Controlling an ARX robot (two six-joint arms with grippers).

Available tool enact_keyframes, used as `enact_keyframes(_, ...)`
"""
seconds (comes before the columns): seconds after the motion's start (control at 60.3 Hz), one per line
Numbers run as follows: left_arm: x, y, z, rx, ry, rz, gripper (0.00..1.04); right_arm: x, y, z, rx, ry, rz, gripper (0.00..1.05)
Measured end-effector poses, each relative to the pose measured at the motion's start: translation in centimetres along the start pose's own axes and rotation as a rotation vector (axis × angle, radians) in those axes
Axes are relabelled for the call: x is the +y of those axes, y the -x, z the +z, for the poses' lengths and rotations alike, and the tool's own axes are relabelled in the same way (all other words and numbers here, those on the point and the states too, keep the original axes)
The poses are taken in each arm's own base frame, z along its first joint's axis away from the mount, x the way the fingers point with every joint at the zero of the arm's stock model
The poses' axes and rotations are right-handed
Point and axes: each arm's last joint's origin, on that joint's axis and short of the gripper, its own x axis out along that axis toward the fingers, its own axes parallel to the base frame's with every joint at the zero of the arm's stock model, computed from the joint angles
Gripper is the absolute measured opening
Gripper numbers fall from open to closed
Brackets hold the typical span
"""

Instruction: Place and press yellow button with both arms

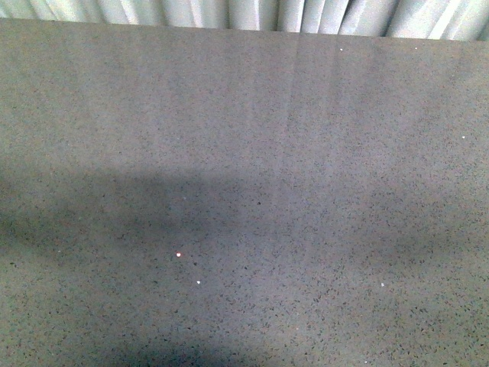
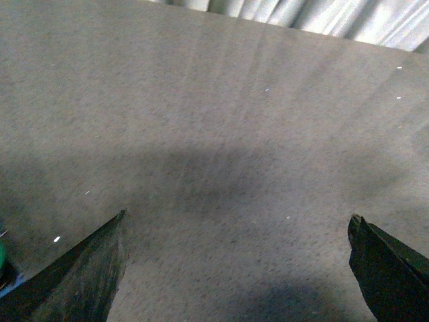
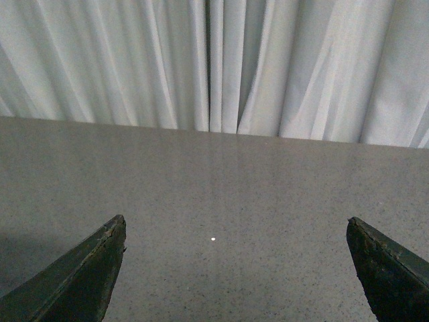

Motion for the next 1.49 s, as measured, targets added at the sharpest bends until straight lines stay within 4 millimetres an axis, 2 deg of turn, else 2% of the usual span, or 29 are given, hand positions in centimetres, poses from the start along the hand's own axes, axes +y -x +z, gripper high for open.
enact_keyframes(0.1,2.1,-1.4,2.4,-0.057,0.011,0.124,0.96,0.0,0.0,0.0,0.000,0.000,0.000,0.96)
enact_keyframes(0.249,6.9,-3.4,3.4,-0.087,0.044,0.303,0.96,0.0,0.0,0.0,0.000,0.000,0.000,0.96)
enact_keyframes(0.332,10.2,-4.5,2.6,-0.062,0.084,0.394,0.96,0.0,0.0,0.0,0.000,0.000,0.000,0.96)
enact_keyframes(0.464,14.7,-5.0,1.1,-0.037,0.128,0.525,0.96,0.0,0.0,0.0,0.000,0.000,0.000,0.96)
enact_keyframes(0.614,17.8,-4.9,-0.1,-0.022,0.178,0.613,0.96,0.0,0.0,0.0,0.000,0.000,-0.001,0.96)
enact_keyframes(0.779,19.4,-4.6,-0.8,-0.017,0.185,0.671,0.96,0.0,0.0,0.0,0.000,0.000,0.000,0.96)
enact_keyframes(1.078,20.9,-4.3,-2.7,0.030,0.185,0.725,0.96,0.0,0.0,0.0,0.000,0.000,0.000,0.96)
enact_keyframes(1.443,21.2,-5.0,-4.3,0.074,0.180,0.751,0.96,0.0,0.0,0.0,0.000,0.000,0.000,0.96)
enact_keyframes(1.493,21.0,-5.1,-4.6,0.084,0.179,0.747,0.91,0.0,0.0,0.0,0.000,0.000,0.000,0.96)
